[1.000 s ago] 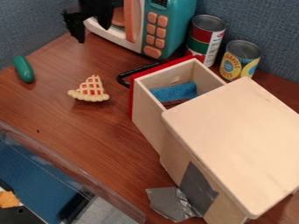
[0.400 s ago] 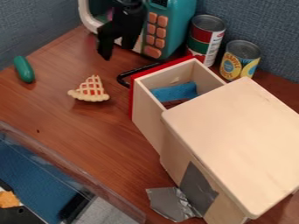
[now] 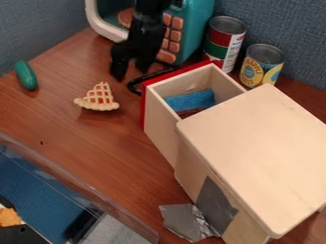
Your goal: Close the drawer
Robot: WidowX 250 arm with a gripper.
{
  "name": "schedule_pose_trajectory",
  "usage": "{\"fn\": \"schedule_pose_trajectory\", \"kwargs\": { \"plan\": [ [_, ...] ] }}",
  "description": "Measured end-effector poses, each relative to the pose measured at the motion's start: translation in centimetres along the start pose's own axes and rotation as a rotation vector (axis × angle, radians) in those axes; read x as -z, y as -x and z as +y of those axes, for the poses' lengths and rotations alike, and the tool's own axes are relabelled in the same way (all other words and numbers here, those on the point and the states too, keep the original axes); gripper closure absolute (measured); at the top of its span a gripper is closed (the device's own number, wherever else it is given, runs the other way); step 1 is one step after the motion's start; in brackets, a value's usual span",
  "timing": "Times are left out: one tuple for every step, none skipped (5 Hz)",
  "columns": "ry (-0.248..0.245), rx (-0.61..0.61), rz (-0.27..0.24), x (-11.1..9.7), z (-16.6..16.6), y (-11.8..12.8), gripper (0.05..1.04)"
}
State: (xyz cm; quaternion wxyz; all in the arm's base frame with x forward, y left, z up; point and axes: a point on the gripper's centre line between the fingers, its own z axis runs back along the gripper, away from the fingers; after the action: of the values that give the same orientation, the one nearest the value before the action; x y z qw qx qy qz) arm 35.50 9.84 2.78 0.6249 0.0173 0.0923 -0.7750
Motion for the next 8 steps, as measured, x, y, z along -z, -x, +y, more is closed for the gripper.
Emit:
{"fn": "schedule_pose_trajectory", "kwargs": {
  "plan": [
    [0.000,0.026,-0.020,-0.5,-1.4,-1.4,0.083],
    [0.018,0.035,-0.035,0.6,-2.4,-2.2,0.083],
    [0.024,0.054,-0.055,0.8,-2.6,-3.1,0.083],
    [0.024,0.062,-0.071,0.8,-2.4,-3.8,0.083],
    [0.034,0.094,-0.079,1.2,-2.5,-4.9,0.083],
    [0.039,0.150,-0.099,1.3,-3.0,-6.9,0.085],
    [0.065,0.221,-0.140,0.9,-3.9,-9.5,0.085],
    [0.068,0.272,-0.148,0.3,-4.7,-10.9,0.085]
  ]
}}
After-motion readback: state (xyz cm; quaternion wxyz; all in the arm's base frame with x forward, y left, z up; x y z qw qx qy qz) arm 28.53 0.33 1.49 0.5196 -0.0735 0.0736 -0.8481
